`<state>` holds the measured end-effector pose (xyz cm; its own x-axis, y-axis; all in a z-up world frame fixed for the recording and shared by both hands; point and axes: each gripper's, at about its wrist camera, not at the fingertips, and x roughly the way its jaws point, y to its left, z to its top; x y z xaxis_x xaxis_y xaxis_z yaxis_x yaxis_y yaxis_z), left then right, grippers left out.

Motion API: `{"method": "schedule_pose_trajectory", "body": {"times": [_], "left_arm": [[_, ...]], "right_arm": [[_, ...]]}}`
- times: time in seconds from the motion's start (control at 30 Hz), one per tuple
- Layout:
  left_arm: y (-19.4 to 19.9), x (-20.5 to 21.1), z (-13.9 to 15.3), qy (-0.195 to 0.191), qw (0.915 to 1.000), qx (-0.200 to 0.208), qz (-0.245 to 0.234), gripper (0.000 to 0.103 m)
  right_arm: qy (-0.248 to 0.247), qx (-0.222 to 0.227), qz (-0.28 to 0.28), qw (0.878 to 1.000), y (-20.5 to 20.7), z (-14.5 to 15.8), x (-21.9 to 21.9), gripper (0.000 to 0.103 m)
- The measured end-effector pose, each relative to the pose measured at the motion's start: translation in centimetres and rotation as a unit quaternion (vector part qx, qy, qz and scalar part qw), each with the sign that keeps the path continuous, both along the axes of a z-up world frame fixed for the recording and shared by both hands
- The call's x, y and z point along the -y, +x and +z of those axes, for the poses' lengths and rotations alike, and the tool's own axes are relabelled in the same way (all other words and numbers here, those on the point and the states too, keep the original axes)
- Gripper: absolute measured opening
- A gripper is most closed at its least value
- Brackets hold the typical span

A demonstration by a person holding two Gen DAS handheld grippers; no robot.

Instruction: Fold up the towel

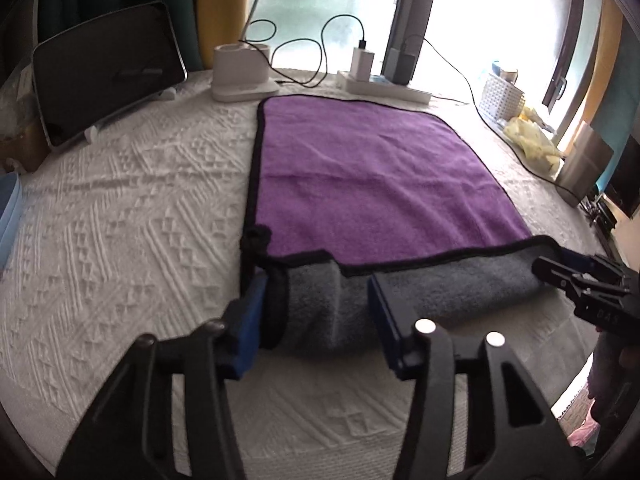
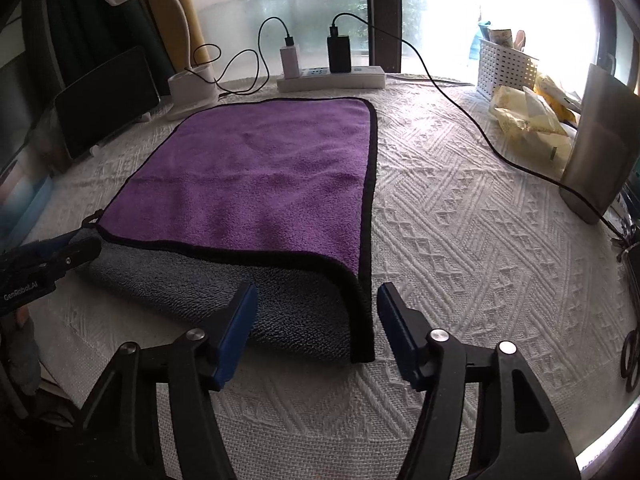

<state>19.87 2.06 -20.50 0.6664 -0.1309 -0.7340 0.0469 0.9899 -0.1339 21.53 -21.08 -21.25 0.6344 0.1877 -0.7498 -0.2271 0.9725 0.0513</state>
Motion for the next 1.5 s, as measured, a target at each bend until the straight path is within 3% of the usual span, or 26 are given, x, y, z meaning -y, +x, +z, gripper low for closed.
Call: {"method": "schedule_pose_trajectory", "body": {"times": [0.13, 0.2, 0.3, 0.37, 0.4, 0.53, 0.77, 1.0, 1.5], "left_arm": [[-0.4, 0.3, -0.3, 0.024, 0.9996, 0.010, 0.005, 0.039], [-0.7, 0.6, -0.2, 0.040, 0.9990, 0.018, 0.008, 0.037], [-1.2, 1.2, 0.0, 0.052, 0.9981, 0.034, -0.003, 0.033], [-1.0, 1.3, -0.2, 0.046, 0.9984, 0.030, -0.012, 0.025], [-0.9, 1.3, -0.3, 0.039, 0.9988, 0.024, -0.014, 0.017], [-0.7, 1.1, -0.3, 0.026, 0.9994, 0.022, -0.012, 0.012], [-0.2, 0.8, 0.7, 0.011, 0.9998, 0.015, -0.005, 0.010], [0.3, 0.7, 3.7, 0.002, 0.9990, 0.045, -0.006, 0.009], [5.3, 0.1, 7.7, 0.005, 0.9970, 0.077, 0.002, 0.009]], "right_arm": [[-0.005, 0.005, 0.015, 1.000, -0.1, -0.4, -0.5, 0.040], [-0.003, 0.011, 0.012, 1.000, -0.1, -0.3, -0.4, 0.026], [-0.002, 0.020, 0.009, 1.000, -0.4, 0.0, 0.1, 0.014], [0.000, 0.027, 0.010, 1.000, -0.6, 0.2, 0.3, 0.008], [0.001, 0.030, 0.012, 0.999, -0.8, 0.2, 0.4, 0.007], [-0.002, 0.043, 0.017, 0.999, -1.2, 0.5, 0.5, 0.005], [-0.001, 0.063, 0.018, 0.998, -1.6, 1.7, 0.6, 0.005], [0.001, 0.077, 0.019, 0.997, -1.1, 3.1, 0.5, 0.005], [-0.006, 0.123, 0.023, 0.992, 2.9, 7.3, 0.1, 0.005]]}}
